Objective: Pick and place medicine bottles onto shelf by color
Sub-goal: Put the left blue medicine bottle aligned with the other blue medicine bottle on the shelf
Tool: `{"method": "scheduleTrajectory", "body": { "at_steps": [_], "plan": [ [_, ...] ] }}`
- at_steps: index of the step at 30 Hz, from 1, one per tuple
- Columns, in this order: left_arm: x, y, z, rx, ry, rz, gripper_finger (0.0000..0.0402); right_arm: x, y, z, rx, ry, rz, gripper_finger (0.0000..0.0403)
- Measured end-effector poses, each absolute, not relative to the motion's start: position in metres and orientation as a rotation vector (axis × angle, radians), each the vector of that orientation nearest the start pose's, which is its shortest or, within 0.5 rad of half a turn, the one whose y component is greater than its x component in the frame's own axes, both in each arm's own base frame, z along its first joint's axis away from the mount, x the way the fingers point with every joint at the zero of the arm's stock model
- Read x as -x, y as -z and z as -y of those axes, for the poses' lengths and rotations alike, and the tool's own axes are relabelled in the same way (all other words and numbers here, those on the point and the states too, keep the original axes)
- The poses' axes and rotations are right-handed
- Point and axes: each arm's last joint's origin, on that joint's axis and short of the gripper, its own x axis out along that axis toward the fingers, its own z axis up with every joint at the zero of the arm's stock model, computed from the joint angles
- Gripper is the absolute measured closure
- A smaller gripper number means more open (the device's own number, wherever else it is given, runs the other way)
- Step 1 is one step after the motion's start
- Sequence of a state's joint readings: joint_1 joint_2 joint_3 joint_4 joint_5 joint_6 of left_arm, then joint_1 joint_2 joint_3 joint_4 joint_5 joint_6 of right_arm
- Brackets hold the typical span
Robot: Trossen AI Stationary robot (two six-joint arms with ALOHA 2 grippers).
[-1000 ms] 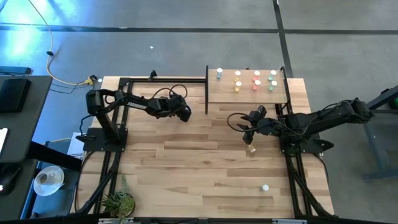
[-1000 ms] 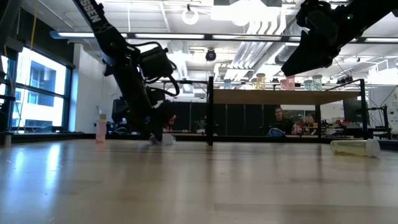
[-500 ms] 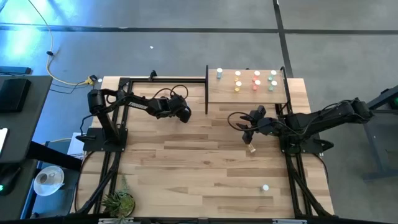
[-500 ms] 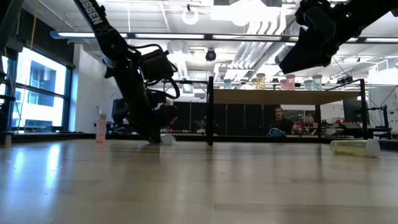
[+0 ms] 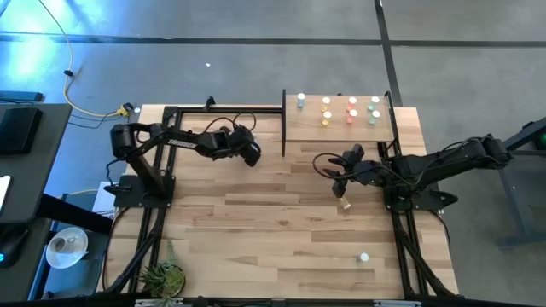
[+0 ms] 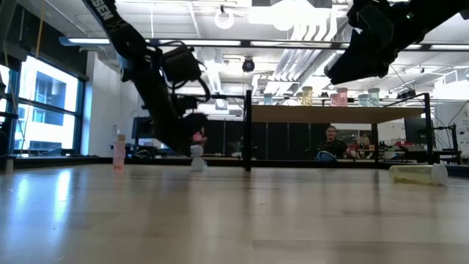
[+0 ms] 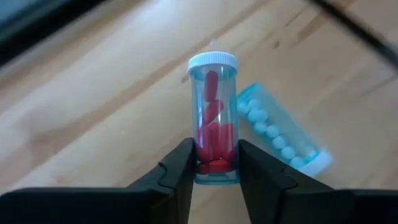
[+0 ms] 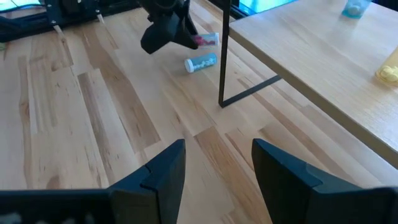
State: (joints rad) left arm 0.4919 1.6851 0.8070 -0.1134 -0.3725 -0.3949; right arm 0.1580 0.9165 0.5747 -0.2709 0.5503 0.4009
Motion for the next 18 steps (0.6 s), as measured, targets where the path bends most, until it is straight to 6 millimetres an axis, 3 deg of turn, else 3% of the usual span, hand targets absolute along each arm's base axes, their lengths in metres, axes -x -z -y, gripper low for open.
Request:
{"method": "scheduleTrajectory", "body": {
  "at_steps": [10,18],
  "plan": [
    [-0.258,-0.187,-0.15,0.273,-0.9,-0.69,0.0301,-0.193,-0.247,-0.015,-0.077,0.437,-0.377,0.0226],
    [-0.262,-0.222,-0.143,0.244,-0.674,-0.498,0.0299,-0.199,-0.262,-0.007,0.009,0.446,-0.247,0.0226]
  ]
}}
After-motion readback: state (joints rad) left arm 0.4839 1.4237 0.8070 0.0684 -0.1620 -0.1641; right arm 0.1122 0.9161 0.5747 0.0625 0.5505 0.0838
